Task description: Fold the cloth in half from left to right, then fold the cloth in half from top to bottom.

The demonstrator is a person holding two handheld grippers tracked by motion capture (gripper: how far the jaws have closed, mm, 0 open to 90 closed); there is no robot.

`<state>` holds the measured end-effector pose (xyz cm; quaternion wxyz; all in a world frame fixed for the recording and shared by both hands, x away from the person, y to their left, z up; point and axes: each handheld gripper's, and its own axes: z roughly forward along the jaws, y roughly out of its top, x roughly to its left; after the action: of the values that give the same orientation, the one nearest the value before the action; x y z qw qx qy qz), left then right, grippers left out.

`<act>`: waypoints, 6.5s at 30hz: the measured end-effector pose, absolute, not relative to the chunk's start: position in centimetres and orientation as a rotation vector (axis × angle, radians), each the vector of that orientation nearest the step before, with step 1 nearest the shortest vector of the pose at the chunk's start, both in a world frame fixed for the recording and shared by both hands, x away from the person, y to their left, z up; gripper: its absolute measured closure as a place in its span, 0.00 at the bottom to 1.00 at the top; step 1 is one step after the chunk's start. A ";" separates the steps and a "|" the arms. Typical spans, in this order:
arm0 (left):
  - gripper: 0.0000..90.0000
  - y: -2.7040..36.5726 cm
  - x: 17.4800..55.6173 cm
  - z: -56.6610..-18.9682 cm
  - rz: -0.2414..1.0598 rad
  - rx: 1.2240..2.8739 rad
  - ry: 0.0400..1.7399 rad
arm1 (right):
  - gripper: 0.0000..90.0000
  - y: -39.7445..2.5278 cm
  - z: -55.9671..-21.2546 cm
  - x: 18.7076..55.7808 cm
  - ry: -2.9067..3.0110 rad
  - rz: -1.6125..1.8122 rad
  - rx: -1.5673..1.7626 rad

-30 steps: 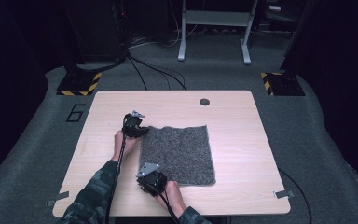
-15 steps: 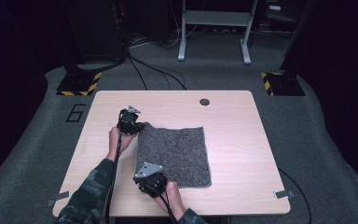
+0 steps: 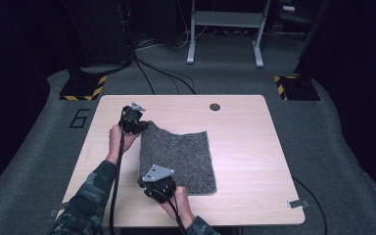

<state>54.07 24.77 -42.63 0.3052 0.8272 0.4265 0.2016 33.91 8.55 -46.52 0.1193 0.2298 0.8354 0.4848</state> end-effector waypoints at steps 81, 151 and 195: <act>0.94 9.1 58.6 -46.5 0.415 2.352 1.010 | 0.95 -5.0 -50.8 33.9 2.246 1.298 1.142; 0.16 19.3 38.7 -50.8 0.380 2.311 0.849 | 0.21 -8.8 -50.2 35.6 2.299 1.069 1.255; 0.19 20.8 56.9 -49.6 0.344 2.129 1.181 | 0.22 -6.7 -49.2 55.2 2.245 1.029 1.424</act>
<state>56.89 20.84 -49.63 0.3349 0.8159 0.4526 0.1318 55.17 -6.70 -49.21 0.1448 0.4942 0.7793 0.3571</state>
